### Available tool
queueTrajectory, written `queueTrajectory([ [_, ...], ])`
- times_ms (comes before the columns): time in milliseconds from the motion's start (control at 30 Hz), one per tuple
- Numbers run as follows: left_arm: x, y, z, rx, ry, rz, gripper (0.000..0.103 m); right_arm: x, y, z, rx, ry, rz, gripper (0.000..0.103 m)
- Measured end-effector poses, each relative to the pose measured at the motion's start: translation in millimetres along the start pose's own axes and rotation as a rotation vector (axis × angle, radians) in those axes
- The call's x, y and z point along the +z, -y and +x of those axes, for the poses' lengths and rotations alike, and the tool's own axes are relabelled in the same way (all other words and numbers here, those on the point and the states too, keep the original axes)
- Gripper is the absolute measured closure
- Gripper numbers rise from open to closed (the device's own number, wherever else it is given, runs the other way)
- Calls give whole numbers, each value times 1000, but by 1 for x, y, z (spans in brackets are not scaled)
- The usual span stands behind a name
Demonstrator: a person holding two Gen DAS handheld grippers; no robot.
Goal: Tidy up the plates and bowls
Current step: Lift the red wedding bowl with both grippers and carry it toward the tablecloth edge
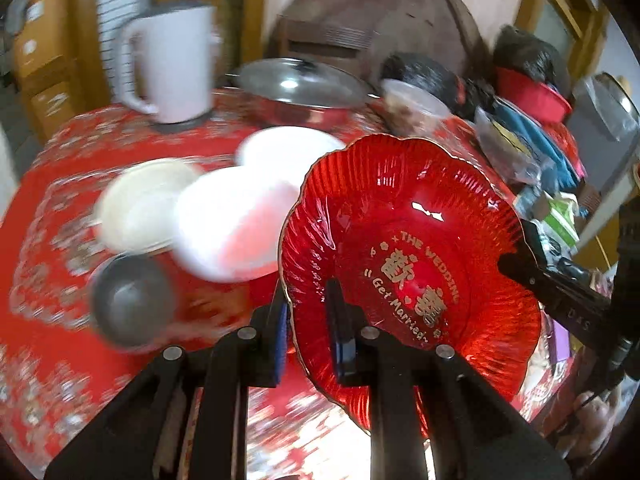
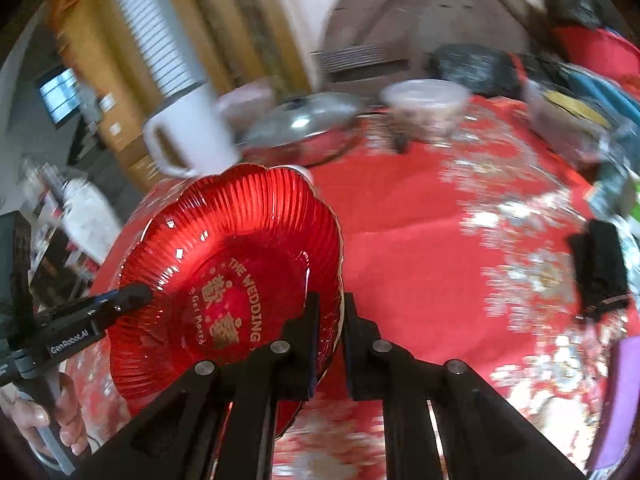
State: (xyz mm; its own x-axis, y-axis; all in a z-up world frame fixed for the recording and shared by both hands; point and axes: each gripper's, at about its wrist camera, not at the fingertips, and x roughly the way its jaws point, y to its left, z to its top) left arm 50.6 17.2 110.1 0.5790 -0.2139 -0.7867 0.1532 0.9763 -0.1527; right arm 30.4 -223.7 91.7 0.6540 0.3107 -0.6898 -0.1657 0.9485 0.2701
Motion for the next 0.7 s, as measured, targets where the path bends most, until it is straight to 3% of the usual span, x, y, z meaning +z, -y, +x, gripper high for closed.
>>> queueTrajectory([
  [400,-78,-139,-70,208,56,-185,89,-39,-170,54,198,-106,-175,93],
  [700,-127,-200,-80,335,53,-243,89,-88,-238,102,249,-220,-243,92],
])
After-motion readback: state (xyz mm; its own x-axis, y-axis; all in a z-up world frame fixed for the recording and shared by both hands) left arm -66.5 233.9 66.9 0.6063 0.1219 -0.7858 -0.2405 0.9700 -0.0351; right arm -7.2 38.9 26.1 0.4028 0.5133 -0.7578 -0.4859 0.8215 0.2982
